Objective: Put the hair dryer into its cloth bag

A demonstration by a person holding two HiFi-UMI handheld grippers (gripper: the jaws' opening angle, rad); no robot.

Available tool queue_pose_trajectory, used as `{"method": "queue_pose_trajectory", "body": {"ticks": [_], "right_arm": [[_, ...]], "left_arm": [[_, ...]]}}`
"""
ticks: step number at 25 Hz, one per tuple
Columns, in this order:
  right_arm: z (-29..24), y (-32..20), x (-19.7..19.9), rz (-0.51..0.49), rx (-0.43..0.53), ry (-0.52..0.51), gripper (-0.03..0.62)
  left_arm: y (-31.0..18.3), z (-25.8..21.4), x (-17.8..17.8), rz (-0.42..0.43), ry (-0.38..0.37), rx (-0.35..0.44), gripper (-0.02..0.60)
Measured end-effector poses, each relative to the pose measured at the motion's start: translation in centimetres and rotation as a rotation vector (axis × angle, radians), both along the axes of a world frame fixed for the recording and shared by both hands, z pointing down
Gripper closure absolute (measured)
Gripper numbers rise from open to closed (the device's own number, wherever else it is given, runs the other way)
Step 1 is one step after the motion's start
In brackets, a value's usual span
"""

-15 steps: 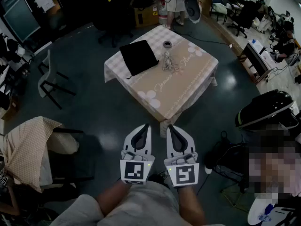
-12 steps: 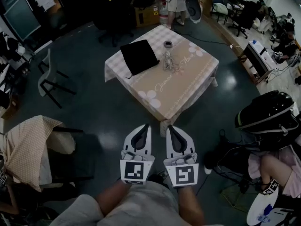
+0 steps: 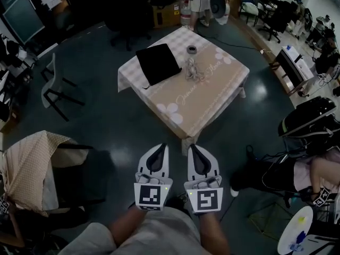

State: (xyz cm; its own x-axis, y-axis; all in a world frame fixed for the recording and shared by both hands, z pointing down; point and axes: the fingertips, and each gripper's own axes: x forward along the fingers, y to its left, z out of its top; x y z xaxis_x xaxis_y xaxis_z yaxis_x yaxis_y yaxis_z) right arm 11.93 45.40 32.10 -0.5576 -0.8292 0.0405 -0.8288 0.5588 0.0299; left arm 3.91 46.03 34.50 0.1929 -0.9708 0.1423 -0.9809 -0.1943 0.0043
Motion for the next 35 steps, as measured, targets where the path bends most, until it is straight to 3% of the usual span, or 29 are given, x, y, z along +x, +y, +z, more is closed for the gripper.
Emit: {"method": "queue_pose_trajectory", "body": {"ticks": [7, 19, 27, 35], "right_arm": [[0.6, -2.3, -3.1, 0.011, -0.01, 0.015, 0.579], [1.6, -6.3, -12.1, 0.004, -0.027, 0.037, 0.579], [3.7, -7.3, -13.0, 0.017, -0.08, 0.074, 0.579], [5.5, -10.8, -14.1, -0.053, -0.121, 0.035, 0.579]], "left_arm": [[-2.1, 0.9, -3.2, 0.02, 0.006, -0.025, 0.575], [-6.0, 2.9, -10.9, 0.061, 0.023, -0.069, 0.575], [-6.8, 5.0, -13.3, 0.035, 0.052, -0.112, 0.575], [-9.3, 6.1, -13.8, -0.003, 0.006, -0.154, 0.575]]}}
